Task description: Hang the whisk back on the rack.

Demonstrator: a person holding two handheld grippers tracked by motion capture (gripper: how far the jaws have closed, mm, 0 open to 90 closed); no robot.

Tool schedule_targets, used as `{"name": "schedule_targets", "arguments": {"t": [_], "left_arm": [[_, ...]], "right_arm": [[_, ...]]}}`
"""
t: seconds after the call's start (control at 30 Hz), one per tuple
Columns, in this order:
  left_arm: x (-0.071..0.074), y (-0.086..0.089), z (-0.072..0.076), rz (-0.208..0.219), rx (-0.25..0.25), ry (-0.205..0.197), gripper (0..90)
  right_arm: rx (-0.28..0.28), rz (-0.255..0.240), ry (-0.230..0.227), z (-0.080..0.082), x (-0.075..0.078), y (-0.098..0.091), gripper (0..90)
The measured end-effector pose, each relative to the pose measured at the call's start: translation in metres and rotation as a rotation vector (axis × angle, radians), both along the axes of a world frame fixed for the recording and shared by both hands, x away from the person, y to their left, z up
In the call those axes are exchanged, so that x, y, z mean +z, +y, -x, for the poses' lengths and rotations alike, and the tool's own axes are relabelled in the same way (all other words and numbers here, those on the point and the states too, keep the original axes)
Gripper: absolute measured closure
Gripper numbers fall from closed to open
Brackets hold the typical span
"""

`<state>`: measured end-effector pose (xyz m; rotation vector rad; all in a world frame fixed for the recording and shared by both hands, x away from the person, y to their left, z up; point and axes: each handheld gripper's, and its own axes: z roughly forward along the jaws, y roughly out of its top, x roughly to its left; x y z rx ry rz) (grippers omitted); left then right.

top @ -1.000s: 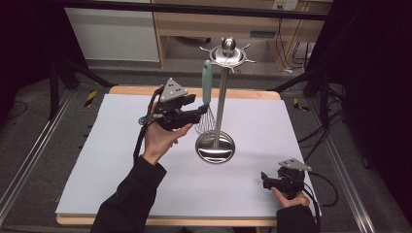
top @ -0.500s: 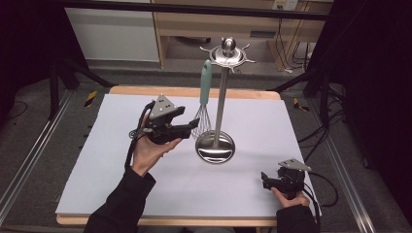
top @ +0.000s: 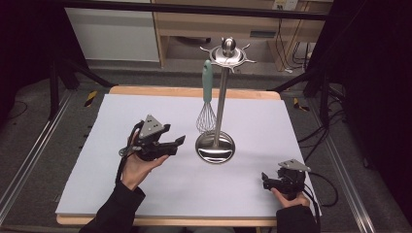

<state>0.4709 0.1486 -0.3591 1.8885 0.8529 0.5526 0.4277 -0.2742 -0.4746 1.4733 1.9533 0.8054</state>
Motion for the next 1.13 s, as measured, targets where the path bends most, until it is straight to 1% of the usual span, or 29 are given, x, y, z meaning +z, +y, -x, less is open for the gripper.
{"name": "schedule_targets", "arguments": {"t": [0.17, 0.2, 0.23, 0.33, 0.4, 0.43, 0.47, 0.5, 0.53, 0.6, 0.63, 0.67, 0.73, 0.77, 0.8, 0.83, 0.87, 0.93, 1.0, 1.1, 1.13], "left_arm": [[-0.017, 0.011, 0.003, -0.019, 0.014, 0.029, 32.8], [-0.023, 0.016, 0.004, -0.027, 0.001, 0.035, 32.3], [-0.023, 0.016, 0.004, -0.027, 0.001, 0.035, 31.6], [-0.033, 0.023, 0.007, -0.042, 0.008, 0.038, 31.1], [-0.038, 0.027, 0.008, -0.041, 0.015, 0.049, 30.8], [-0.041, 0.029, 0.008, -0.05, 0.02, 0.054, 30.6], [-0.045, 0.031, 0.009, -0.048, 0.029, 0.059, 30.2], [-0.052, 0.036, 0.01, -0.05, 0.041, 0.067, 30.0], [-0.052, 0.036, 0.01, -0.05, 0.041, 0.067, 29.7], [-0.06, 0.041, 0.011, -0.045, 0.053, 0.081, 29.7], [-0.065, 0.044, 0.011, -0.043, 0.063, 0.093, 29.5], [-0.069, 0.046, 0.011, -0.042, 0.068, 0.097, 29.5], [-0.076, 0.05, 0.01, -0.061, 0.087, 0.12, 29.1], [-0.079, 0.053, 0.01, -0.069, 0.096, 0.121, 29.1], [-0.081, 0.056, 0.01, -0.075, 0.103, 0.12, 28.7], [-0.083, 0.059, 0.011, -0.067, 0.115, 0.129, 28.3], [-0.085, 0.062, 0.011, -0.066, 0.125, 0.133, 28.3], [-0.088, 0.069, 0.012, -0.07, 0.149, 0.136, 28.2], [-0.091, 0.076, 0.012, -0.061, 0.173, 0.136, 27.7], [-0.094, 0.083, 0.012, -0.067, 0.192, 0.141, 26.9], [-0.096, 0.086, 0.013, -0.07, 0.199, 0.145, 26.9]], "right_arm": [[-0.016, 0.009, 0.003, 0.0, -0.001, 0.0, 8.5], [-0.015, 0.012, 0.002, 0.0, -0.001, -0.001, 8.5], [-0.015, 0.012, 0.002, 0.0, -0.001, -0.001, 8.5], [-0.016, 0.008, 0.004, 0.0, -0.001, -0.001, 8.5], [-0.018, 0.008, 0.008, 0.0, -0.002, -0.001, 8.5], [-0.018, 0.008, 0.009, 0.0, -0.002, -0.001, 8.4], [-0.017, 0.012, 0.008, 0.0, -0.002, -0.002, 8.5], [-0.02, 0.007, 0.008, 0.0, -0.002, -0.002, 8.4], [-0.02, 0.007, 0.008, 0.0, -0.002, -0.002, 8.4], [-0.02, 0.01, 0.014, -0.001, -0.002, -0.002, 8.4], [-0.027, 0.003, 0.022, -0.001, -0.003, -0.001, 8.5], [-0.024, 0.011, 0.026, -0.001, -0.003, -0.002, 8.4], [-0.027, 0.019, 0.031, -0.002, -0.004, -0.001, 8.5], [-0.027, 0.019, 0.031, -0.002, -0.004, -0.001, 8.5], [-0.032, 0.018, 0.036, -0.002, -0.005, -0.001, 8.5], [-0.028, 0.029, 0.038, -0.003, -0.006, -0.001, 8.5], [-0.028, 0.029, 0.038, -0.003, -0.006, -0.001, 8.5], [-0.028, 0.04, 0.043, -0.003, -0.006, -0.001, 8.5], [-0.031, 0.04, 0.047, -0.003, -0.006, -0.001, 8.5], [-0.033, 0.036, 0.047, -0.003, -0.006, -0.001, 8.5], [-0.027, 0.045, 0.044, -0.003, -0.006, -0.002, 8.5]]}}
